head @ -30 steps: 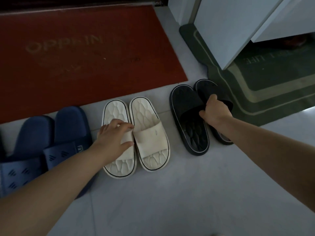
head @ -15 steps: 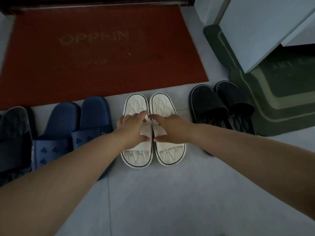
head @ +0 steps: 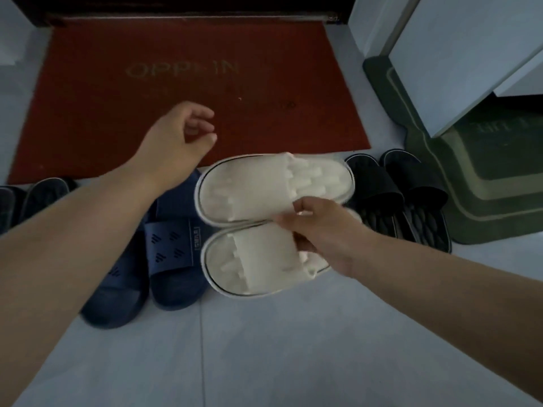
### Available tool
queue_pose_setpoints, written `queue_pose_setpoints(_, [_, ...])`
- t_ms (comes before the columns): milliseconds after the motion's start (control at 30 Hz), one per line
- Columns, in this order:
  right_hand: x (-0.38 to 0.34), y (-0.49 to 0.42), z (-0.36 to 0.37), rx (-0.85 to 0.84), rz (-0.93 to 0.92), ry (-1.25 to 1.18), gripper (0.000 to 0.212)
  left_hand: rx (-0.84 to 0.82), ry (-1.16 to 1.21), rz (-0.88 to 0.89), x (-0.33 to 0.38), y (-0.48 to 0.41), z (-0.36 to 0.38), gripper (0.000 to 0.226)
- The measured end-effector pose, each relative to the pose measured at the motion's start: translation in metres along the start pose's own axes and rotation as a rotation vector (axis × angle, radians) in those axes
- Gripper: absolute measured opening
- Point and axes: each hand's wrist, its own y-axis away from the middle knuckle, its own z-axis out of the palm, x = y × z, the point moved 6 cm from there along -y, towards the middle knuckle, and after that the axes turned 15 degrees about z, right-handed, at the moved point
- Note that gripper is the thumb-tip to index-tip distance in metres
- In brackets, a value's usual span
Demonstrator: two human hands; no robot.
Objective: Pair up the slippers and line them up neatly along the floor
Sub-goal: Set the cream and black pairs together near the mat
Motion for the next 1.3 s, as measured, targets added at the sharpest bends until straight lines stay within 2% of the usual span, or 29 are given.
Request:
queue_pose_setpoints(100, [0.016,-0.015,0.003,-0.021,0.098,-0.502,0.006,-0.012,0.018,-0.019,-0.003,0.005,0.004,0.03])
queue_pose_setpoints(167, [0.018,-0.029,0.004,-0.079,0.117,-0.621,0.015,-0.094,0.006,-0.023,-0.008,0.012,0.016,0.028])
queue_pose_setpoints(200, [0.02,-0.036,0.006,-0.129,0.131,-0.559,0.024,-0.148,-0.001,-0.027,-0.011,0.016,0.023,0.028])
queue_pose_setpoints(267, [0.029,-0.048,0.008,-0.126,0.206,-0.229,0.047,-0.241,-0.004,-0.039,-0.017,0.025,0.033,0.028])
queue_pose_setpoints(333, [0.042,-0.056,-0.004,0.06,0.271,0.079,0.062,-0.316,0.011,-0.074,-0.024,0.034,0.042,0.028])
queue_pose_setpoints(367, [0.044,-0.06,-0.011,0.181,0.247,0.194,0.062,-0.35,0.015,-0.105,-0.028,0.039,0.047,0.029])
queue_pose_setpoints(500, [0.025,-0.058,-0.046,0.616,-0.068,0.471,0.046,-0.496,-0.083,-0.239,-0.042,0.057,0.069,0.059])
queue_pose_setpoints(567, [0.007,-0.058,-0.063,0.71,-0.184,0.596,0.054,-0.553,-0.123,-0.291,-0.045,0.063,0.081,0.075])
queue_pose_setpoints(667, [-0.013,-0.078,-0.079,0.611,-0.117,0.934,0.071,-0.574,-0.15,-0.321,-0.045,0.066,0.098,0.079])
queue_pose_setpoints(767, [-0.018,-0.091,-0.079,0.452,-0.045,1.127,0.072,-0.469,-0.043,-0.339,-0.05,0.066,0.111,0.076])
queue_pose_setpoints(867, [-0.009,-0.088,-0.079,0.464,-0.009,1.067,0.07,-0.325,0.082,-0.356,-0.062,0.067,0.115,0.075])
queue_pose_setpoints(1033, [0.028,-0.082,-0.085,0.427,0.003,0.715,0.064,-0.241,0.193,-0.346,-0.069,0.064,0.114,0.074])
queue_pose_setpoints(1167, [0.029,-0.08,-0.09,0.396,0.029,0.394,0.054,-0.237,0.262,-0.342,-0.069,0.064,0.118,0.071])
queue_pose_setpoints(1300, [0.042,-0.066,-0.084,0.384,0.058,0.308,0.054,-0.284,0.304,-0.326,-0.068,0.062,0.123,0.073])
